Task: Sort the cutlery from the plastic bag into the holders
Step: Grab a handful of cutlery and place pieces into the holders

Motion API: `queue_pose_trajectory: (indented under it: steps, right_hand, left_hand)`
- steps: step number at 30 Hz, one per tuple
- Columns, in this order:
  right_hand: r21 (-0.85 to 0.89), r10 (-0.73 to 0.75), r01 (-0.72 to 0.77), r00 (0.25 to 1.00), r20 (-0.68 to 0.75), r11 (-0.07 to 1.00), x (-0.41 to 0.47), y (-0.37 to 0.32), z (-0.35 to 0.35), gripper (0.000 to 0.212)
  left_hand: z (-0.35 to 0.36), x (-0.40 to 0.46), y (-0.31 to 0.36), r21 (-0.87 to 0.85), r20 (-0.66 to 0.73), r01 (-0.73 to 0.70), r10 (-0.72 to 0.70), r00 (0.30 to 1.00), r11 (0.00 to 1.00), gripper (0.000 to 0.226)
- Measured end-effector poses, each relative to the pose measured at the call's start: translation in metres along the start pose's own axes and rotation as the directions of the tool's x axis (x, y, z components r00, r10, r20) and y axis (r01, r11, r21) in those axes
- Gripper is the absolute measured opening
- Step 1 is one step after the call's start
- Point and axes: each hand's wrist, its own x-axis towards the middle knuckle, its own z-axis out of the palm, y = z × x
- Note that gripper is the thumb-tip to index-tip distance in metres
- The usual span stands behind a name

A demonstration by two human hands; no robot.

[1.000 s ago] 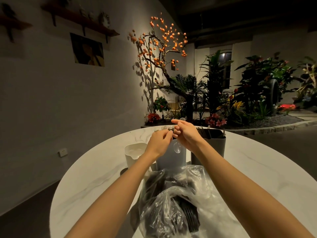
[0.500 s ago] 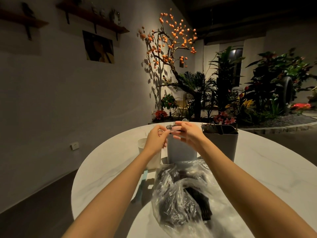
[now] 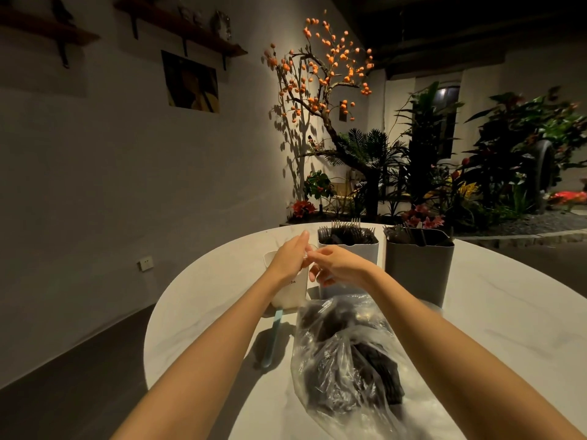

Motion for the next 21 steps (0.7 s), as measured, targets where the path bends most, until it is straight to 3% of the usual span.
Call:
queue_pose_trajectory:
  steps: [6,9,14,21]
  right_hand:
    - [-0.113,0.018,-0.026,0.997,-0.069,0.993,0.01,0.002,0.006,0.037]
    - [-0.068,-0.028,0.021,0.994,-0.104,0.997,0.015,0.005,0.007,0.037]
    - [0.007,-0.016,0.016,1.0,-0.013,1.0,0.02,0.012,0.008,0.034]
    - [-0.041,0.005,-0.007,0.999,-0.05,0.999,0.03,0.017,0.009,0.033]
  left_hand:
    - [-0.004,0.0,-0.012,0.043,0.064,-0.003,0.0,0.998,0.999,0.022]
    - [-0.007,0.005,-0.017,0.01,0.004,0.033,-0.033,0.999,0.999,0.019]
    - [-0.017,0.016,-0.031,0.026,-0.172,0.078,-0.073,0.982,0.997,0.018]
    - [-0.021,0.021,-0.042,-0.011,-0.121,0.087,-0.088,0.989,0.996,0.014]
